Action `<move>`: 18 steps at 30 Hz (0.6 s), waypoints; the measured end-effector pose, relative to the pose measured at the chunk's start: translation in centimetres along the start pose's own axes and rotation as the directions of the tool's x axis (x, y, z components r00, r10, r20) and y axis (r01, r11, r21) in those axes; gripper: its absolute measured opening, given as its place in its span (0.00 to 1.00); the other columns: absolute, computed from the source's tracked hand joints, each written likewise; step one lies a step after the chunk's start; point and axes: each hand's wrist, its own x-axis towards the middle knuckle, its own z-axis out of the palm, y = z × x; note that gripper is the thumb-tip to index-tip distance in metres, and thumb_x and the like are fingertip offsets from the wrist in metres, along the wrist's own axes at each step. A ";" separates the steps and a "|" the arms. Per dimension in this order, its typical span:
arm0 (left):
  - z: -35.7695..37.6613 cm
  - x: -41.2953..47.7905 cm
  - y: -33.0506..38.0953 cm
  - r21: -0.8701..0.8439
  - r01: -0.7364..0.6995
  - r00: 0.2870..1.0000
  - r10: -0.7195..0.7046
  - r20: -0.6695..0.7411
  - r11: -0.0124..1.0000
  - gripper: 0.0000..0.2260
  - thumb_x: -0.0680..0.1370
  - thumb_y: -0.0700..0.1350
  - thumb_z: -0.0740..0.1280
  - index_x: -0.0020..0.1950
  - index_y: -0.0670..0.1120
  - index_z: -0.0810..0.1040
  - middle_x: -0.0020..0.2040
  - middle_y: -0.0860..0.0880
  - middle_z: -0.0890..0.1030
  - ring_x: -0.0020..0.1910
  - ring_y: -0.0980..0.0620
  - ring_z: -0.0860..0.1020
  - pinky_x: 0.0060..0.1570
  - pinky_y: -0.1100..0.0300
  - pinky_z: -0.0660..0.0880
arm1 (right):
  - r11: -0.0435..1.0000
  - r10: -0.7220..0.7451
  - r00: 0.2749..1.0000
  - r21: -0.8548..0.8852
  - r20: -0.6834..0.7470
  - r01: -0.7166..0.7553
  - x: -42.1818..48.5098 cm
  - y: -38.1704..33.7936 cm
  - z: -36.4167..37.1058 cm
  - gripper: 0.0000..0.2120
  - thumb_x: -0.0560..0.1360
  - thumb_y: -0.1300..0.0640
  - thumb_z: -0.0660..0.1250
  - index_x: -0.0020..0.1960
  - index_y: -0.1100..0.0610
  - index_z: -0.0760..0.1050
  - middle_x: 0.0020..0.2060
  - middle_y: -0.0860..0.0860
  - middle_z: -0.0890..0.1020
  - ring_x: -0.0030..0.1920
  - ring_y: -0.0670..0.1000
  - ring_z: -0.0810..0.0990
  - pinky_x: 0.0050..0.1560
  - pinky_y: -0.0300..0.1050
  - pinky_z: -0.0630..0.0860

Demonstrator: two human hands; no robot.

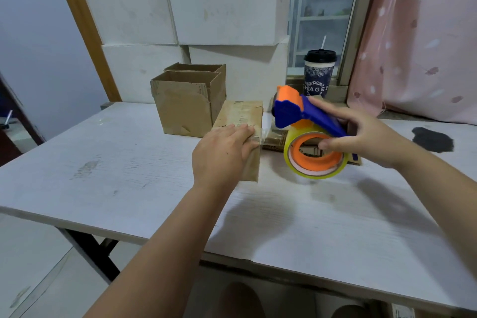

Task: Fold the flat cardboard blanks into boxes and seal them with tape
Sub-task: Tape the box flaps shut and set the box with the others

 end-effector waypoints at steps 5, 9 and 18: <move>-0.2 -0.1 -0.3 -0.003 -0.001 1.000 0.001 -0.017 1.000 0.08 0.73 0.49 0.71 0.49 0.49 0.84 0.44 0.49 0.84 0.47 0.46 0.82 0.40 0.59 0.74 | 0.985 0.026 0.999 0.173 -0.042 -0.019 -0.7 0.6 0.5 0.38 0.63 0.61 0.76 0.65 0.34 0.69 0.59 0.42 0.81 0.53 0.42 0.81 0.47 0.35 0.77; -0.3 0.1 -0.6 -0.066 0.015 1.000 -0.015 0.003 0.998 0.10 0.76 0.52 0.68 0.53 0.51 0.83 0.47 0.49 0.84 0.49 0.46 0.80 0.40 0.61 0.66 | 0.994 0.059 0.998 0.093 -0.001 -0.058 -1.2 0.7 -0.1 0.38 0.63 0.59 0.78 0.63 0.30 0.71 0.58 0.42 0.80 0.55 0.52 0.80 0.51 0.40 0.77; -0.1 0.2 -1.0 -0.105 0.000 1.000 0.002 0.019 0.994 0.10 0.76 0.51 0.68 0.55 0.51 0.83 0.49 0.48 0.84 0.51 0.46 0.79 0.40 0.60 0.66 | 0.972 0.102 0.993 -0.217 0.068 -0.085 -1.4 -0.5 -1.1 0.36 0.69 0.59 0.76 0.62 0.25 0.68 0.57 0.27 0.74 0.51 0.34 0.77 0.44 0.26 0.71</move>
